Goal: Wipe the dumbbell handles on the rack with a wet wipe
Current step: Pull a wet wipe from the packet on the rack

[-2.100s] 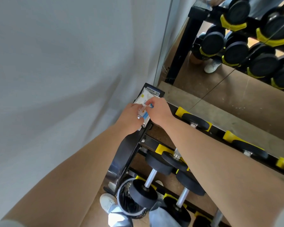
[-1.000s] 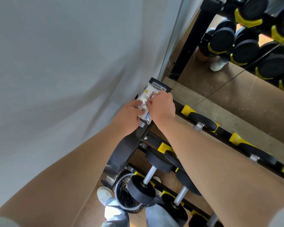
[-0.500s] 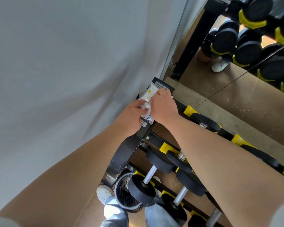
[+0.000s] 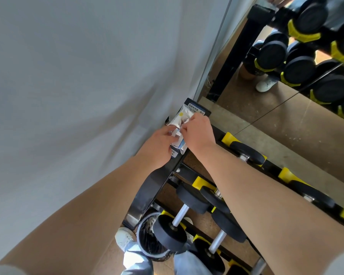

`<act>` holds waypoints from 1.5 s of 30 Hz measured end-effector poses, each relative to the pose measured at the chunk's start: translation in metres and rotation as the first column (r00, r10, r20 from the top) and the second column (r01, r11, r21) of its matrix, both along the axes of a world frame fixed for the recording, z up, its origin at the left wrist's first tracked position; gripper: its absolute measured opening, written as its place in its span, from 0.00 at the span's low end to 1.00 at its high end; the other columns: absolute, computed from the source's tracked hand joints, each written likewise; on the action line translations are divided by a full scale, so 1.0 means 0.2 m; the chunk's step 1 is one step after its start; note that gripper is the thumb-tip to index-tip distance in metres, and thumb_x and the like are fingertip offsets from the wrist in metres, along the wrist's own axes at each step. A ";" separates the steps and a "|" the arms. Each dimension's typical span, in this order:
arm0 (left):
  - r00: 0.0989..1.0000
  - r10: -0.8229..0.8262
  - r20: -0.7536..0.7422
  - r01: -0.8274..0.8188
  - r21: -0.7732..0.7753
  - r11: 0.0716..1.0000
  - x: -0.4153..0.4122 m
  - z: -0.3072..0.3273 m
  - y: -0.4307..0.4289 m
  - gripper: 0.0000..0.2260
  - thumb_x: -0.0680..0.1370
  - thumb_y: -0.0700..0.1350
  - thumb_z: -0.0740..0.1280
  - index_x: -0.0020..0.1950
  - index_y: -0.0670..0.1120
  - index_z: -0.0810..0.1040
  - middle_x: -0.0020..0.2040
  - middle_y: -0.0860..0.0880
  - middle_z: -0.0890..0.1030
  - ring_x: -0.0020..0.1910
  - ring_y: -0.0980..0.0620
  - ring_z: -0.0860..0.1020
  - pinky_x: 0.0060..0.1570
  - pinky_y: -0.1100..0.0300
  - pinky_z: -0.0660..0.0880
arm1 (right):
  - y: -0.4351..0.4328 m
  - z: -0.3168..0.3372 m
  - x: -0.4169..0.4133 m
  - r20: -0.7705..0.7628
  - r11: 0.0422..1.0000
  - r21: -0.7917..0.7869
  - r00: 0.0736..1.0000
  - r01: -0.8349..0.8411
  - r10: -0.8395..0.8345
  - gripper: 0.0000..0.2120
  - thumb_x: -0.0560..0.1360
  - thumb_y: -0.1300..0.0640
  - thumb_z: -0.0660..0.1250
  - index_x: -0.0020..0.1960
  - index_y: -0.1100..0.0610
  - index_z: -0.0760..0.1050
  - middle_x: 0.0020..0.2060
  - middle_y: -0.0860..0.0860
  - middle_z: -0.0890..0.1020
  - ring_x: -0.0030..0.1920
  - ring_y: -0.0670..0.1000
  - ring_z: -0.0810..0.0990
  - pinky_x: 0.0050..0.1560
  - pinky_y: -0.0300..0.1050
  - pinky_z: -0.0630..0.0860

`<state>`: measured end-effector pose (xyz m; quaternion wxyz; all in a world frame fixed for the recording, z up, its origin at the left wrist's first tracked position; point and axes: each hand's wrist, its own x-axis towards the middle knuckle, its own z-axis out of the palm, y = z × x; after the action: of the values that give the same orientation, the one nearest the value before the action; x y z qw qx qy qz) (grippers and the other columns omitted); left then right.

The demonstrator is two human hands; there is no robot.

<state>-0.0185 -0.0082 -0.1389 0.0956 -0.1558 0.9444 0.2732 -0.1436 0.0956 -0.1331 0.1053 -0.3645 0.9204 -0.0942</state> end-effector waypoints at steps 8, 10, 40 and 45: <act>1.000 0.003 0.008 -0.003 0.020 1.000 0.00 0.00 0.00 0.23 0.79 0.34 0.64 0.74 0.49 0.76 0.81 0.50 0.60 0.77 0.49 0.65 0.75 0.56 0.65 | -0.02 0.02 0.04 0.027 0.996 -0.034 0.997 0.077 -0.076 0.10 0.81 0.54 0.68 0.59 0.56 0.82 0.60 0.51 0.75 0.64 0.51 0.71 0.55 0.47 0.81; 1.000 0.005 0.025 -0.006 0.027 1.000 0.01 0.00 0.00 0.25 0.79 0.34 0.64 0.75 0.50 0.74 0.82 0.52 0.59 0.78 0.49 0.64 0.75 0.55 0.65 | -0.02 0.02 0.04 0.023 0.998 -0.020 0.998 0.057 -0.057 0.10 0.82 0.54 0.67 0.61 0.56 0.80 0.60 0.52 0.75 0.64 0.51 0.70 0.58 0.47 0.79; 0.983 0.054 0.176 -0.064 0.052 0.997 -0.10 0.14 0.05 0.23 0.80 0.40 0.66 0.76 0.48 0.71 0.81 0.50 0.60 0.69 0.46 0.74 0.65 0.58 0.70 | 0.10 0.26 -0.10 0.885 0.389 -0.351 0.437 0.852 -0.159 0.05 0.85 0.59 0.60 0.57 0.53 0.73 0.55 0.50 0.77 0.54 0.53 0.80 0.44 0.45 0.84; 0.985 0.055 0.166 -0.068 0.075 0.995 -0.11 0.16 0.06 0.23 0.81 0.39 0.64 0.76 0.49 0.71 0.80 0.50 0.61 0.74 0.48 0.69 0.68 0.57 0.69 | 0.13 0.32 -0.14 0.835 0.544 -0.320 0.502 0.776 -0.225 0.06 0.85 0.56 0.60 0.59 0.52 0.74 0.53 0.51 0.78 0.42 0.49 0.78 0.41 0.43 0.81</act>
<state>-0.0403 0.0046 -0.1079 0.1705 -0.2027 0.9163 0.3003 -0.1713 0.1208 -0.0691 0.2781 0.0025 0.7678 -0.5771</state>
